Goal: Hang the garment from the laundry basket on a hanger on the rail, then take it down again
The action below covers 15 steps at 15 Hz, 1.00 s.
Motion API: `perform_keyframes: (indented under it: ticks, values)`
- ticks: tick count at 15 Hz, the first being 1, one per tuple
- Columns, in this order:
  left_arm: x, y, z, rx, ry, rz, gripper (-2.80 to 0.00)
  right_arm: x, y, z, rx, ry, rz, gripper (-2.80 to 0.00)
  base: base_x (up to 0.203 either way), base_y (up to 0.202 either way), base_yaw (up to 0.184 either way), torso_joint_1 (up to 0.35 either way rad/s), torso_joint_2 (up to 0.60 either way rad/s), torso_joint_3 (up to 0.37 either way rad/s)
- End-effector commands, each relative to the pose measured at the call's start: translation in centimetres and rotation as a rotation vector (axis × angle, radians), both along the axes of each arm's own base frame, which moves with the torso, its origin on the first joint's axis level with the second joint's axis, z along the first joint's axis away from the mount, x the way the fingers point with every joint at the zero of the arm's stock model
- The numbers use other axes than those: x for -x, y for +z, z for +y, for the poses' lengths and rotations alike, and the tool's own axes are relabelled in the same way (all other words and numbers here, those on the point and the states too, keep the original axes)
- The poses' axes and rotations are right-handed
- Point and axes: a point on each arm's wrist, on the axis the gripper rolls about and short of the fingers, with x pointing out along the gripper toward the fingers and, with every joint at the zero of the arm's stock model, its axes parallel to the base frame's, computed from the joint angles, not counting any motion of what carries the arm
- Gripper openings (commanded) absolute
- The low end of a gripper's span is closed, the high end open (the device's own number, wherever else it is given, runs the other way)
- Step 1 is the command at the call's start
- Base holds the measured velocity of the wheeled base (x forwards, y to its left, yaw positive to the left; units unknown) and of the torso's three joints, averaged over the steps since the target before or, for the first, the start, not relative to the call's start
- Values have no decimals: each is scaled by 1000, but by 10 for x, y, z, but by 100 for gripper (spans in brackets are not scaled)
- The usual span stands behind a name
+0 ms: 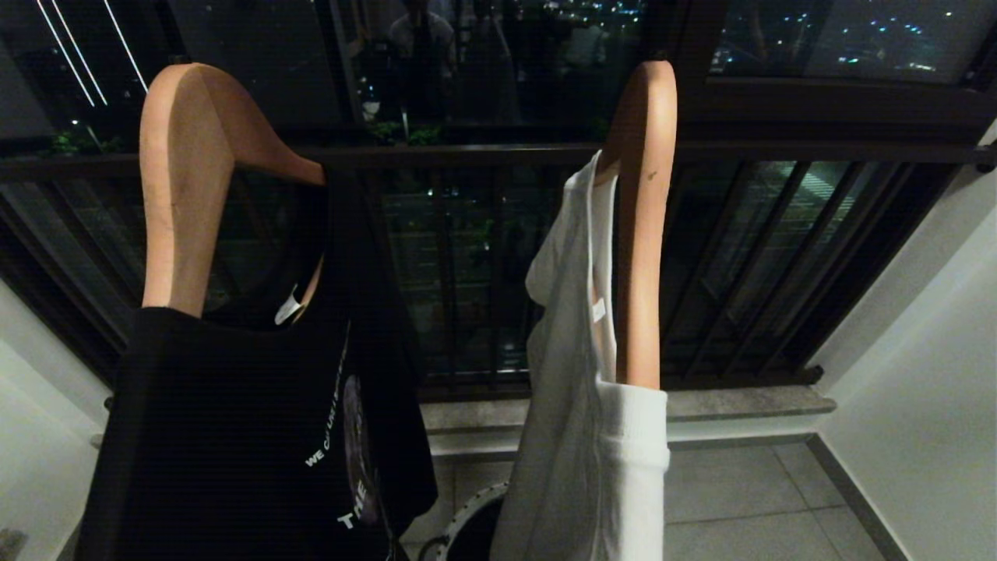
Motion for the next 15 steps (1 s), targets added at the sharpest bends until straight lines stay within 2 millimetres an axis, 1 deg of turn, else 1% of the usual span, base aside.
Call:
perform_keyframes:
  ticks: [1,5,9,12,15]
  values:
    - [0,-1,0,0,0,2,-280,-23,-22,-2,-4,-70,27,-280,0,0,0,0,0,0]
    - [0,-1,0,0,0,2,-280,-47,-58,-3,12,-127,102,-280,0,0,0,0,0,0]
    - [0,-1,0,0,0,2,-280,-62,-84,-4,53,-177,108,-280,0,0,0,0,0,0]
    - [0,-1,0,0,0,2,-280,-63,-85,-4,70,-177,98,-280,0,0,0,0,0,0]
    - [0,-1,0,0,0,2,-280,-65,-92,-3,112,-146,117,-280,0,0,0,0,0,0]
